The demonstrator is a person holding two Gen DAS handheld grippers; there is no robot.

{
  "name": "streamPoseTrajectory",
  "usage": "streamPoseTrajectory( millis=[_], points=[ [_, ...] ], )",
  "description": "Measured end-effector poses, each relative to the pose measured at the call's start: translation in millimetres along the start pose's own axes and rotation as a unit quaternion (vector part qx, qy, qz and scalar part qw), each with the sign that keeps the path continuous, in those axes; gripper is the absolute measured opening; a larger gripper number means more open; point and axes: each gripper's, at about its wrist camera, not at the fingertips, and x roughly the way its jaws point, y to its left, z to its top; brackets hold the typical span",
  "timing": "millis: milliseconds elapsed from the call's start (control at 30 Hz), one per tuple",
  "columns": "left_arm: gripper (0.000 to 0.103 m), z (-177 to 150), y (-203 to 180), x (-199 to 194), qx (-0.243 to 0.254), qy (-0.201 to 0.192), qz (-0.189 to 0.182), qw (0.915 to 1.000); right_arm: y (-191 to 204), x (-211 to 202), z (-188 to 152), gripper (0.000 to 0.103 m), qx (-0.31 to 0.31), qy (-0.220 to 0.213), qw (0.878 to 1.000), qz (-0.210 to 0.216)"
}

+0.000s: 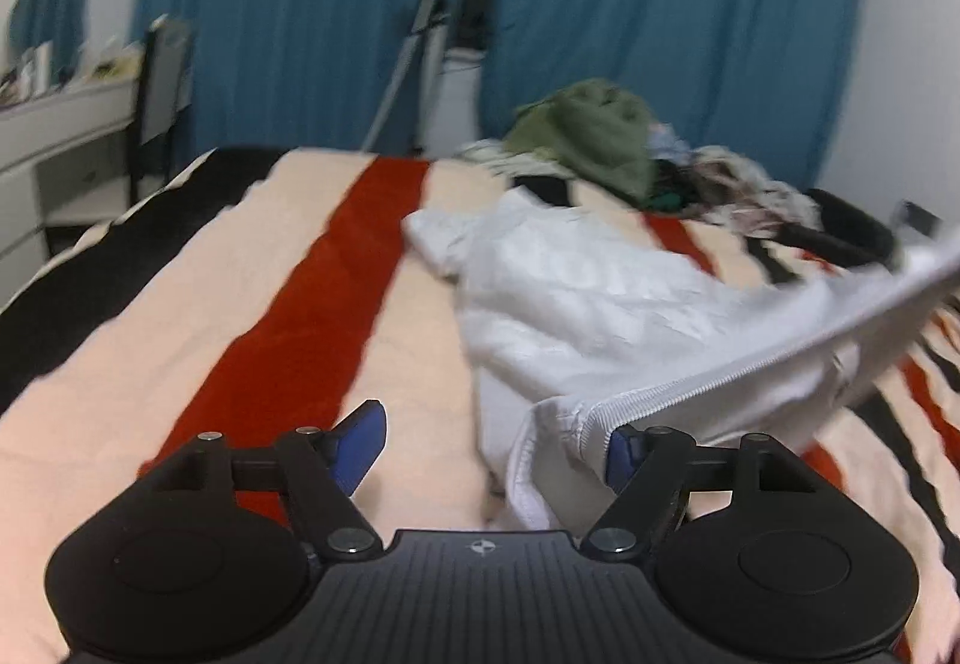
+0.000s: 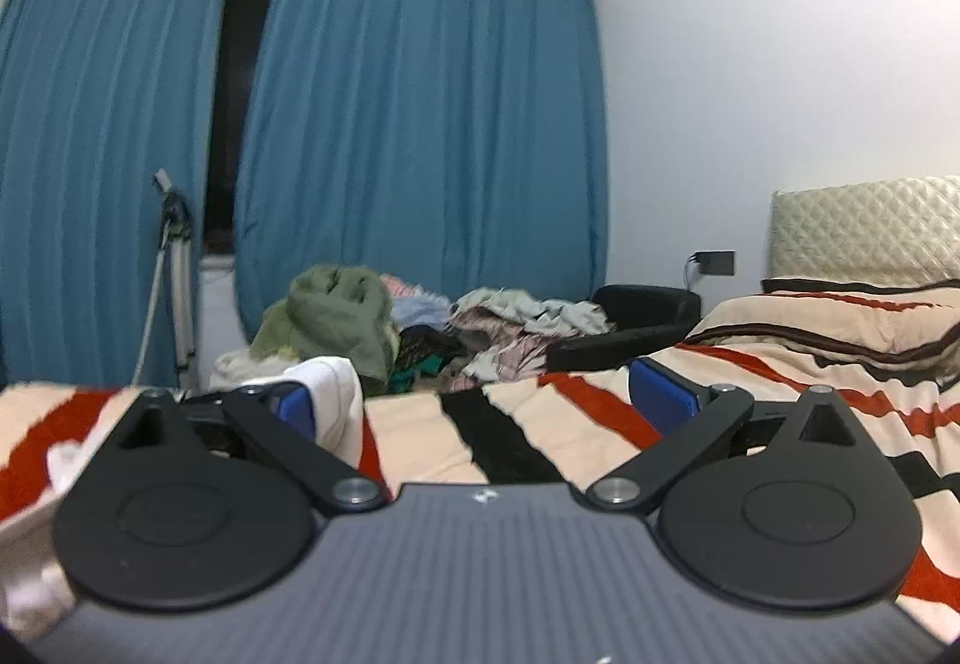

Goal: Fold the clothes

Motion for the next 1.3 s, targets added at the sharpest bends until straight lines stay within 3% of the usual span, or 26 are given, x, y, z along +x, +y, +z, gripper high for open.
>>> streamPoseTrajectory(
  millis=[167, 333, 467, 600, 733, 833, 967, 1067, 1167, 1300],
  points=[
    [0.075, 7, 21, -6, -0.072, -0.019, 0.012, 0.9972, 11, -7, -20, 0.103, -0.047, 0.047, 0.998, -0.012],
    [0.075, 9, 23, -44, -0.075, -0.079, 0.037, 0.9934, 14, -29, -25, 0.103, -0.034, 0.077, 0.996, -0.003],
    [0.076, 28, 32, -72, -0.096, -0.116, 0.027, 0.9883, 13, -42, 0, 0.103, -0.042, 0.067, 0.997, 0.014],
    [0.076, 74, 32, -123, -0.117, -0.170, 0.019, 0.9782, 7, -60, 63, 0.103, -0.022, 0.028, 0.998, 0.050],
    [0.076, 144, 27, -196, -0.136, -0.236, 0.005, 0.9623, 2, -80, 155, 0.103, -0.005, -0.023, 0.997, 0.075],
    [0.076, 205, 14, -258, -0.137, -0.289, 0.003, 0.9474, -2, -97, 232, 0.103, 0.000, -0.065, 0.994, 0.091],
    [0.079, 282, -12, -334, -0.108, -0.374, 0.014, 0.9208, -8, -113, 328, 0.103, 0.004, -0.096, 0.990, 0.107],
    [0.081, 323, -30, -360, -0.085, -0.398, 0.012, 0.9134, -12, -112, 388, 0.103, 0.011, -0.104, 0.988, 0.110],
    [0.082, 364, -49, -384, -0.062, -0.420, 0.009, 0.9055, -14, -106, 426, 0.103, 0.007, -0.120, 0.988, 0.097],
    [0.083, 398, -66, -357, -0.056, -0.410, 0.007, 0.9101, -2, -74, 437, 0.103, -0.014, -0.126, 0.989, 0.080]
  ],
)
